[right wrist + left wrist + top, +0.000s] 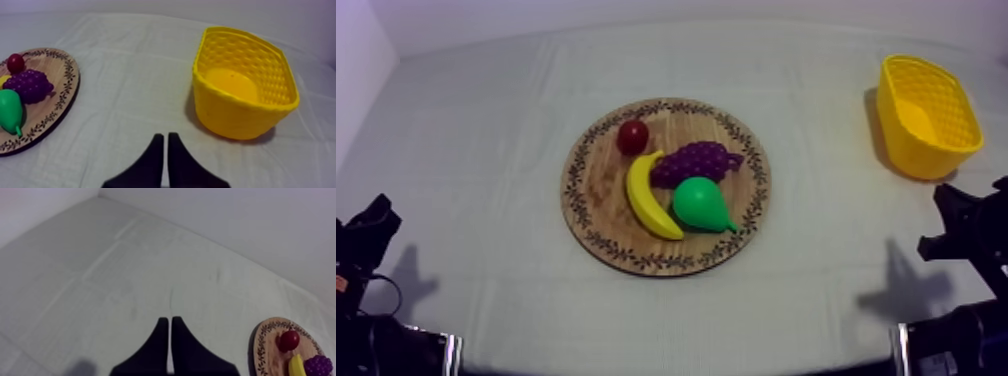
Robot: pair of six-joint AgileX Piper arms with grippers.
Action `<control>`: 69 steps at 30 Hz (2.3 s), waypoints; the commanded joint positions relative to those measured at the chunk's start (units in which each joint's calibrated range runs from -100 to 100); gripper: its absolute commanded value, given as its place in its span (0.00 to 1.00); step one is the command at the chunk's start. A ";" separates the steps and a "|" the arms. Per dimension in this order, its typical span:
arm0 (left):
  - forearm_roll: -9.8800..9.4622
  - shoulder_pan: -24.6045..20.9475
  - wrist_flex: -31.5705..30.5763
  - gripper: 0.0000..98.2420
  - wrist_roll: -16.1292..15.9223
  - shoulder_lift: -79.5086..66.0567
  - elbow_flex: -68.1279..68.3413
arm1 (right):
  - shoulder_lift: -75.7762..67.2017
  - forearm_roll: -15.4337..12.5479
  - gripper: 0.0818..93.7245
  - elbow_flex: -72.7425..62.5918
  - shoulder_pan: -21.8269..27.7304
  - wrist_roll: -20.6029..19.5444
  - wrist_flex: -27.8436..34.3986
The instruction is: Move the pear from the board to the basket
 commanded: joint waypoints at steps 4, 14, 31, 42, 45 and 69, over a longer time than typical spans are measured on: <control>0.00 -0.02 0.05 0.00 0.01 0.02 0.02 | -0.01 0.00 0.02 0.00 -0.10 -3.22 0.02; 0.00 -0.02 0.05 0.00 0.02 0.02 0.02 | -0.01 1.09 0.01 -0.11 -2.14 -5.05 0.75; 0.00 -0.02 0.05 0.00 0.01 0.02 0.02 | 3.01 2.30 0.00 -16.48 -2.41 -8.35 6.04; 0.00 -0.02 0.05 0.00 0.01 0.02 0.02 | 32.60 -7.39 0.00 -50.15 0.57 0.52 12.27; 0.00 -0.02 0.05 0.00 0.01 0.02 0.02 | 40.02 -9.93 0.00 -57.17 -0.47 2.91 16.16; 0.00 -0.02 0.05 0.00 0.01 0.02 0.02 | 70.19 -19.19 0.26 -73.79 -16.30 28.04 47.05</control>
